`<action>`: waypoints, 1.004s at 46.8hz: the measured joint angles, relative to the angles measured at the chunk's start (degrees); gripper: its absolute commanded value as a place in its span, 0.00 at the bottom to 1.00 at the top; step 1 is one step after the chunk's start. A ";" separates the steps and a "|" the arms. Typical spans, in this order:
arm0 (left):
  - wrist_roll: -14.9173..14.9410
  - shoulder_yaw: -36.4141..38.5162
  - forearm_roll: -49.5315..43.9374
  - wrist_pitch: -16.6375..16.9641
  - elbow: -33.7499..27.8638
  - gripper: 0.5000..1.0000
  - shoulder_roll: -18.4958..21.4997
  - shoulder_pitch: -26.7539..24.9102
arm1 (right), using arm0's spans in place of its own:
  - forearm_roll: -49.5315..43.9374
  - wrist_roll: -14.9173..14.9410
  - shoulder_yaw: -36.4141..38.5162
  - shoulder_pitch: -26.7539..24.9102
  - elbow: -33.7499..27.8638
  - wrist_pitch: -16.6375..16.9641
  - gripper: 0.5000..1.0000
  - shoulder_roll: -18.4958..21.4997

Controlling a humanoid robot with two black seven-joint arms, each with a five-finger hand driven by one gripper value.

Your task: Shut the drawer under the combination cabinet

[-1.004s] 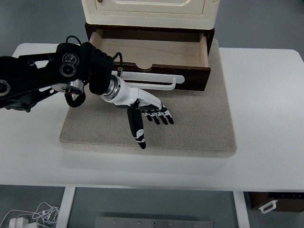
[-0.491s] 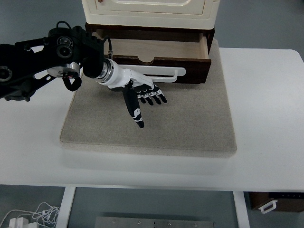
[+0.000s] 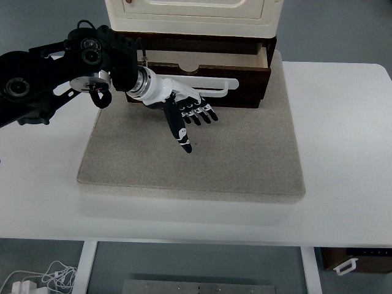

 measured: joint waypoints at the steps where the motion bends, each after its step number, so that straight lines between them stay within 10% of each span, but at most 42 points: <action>1: 0.00 0.00 0.00 0.00 0.40 0.99 -0.42 -0.03 | -0.01 0.00 0.00 0.01 0.00 0.00 0.90 0.00; 47: -0.29 -1.39 1.00 0.70 16.23 0.99 -5.97 -3.71 | -0.01 0.00 0.00 0.00 0.01 -0.01 0.90 0.00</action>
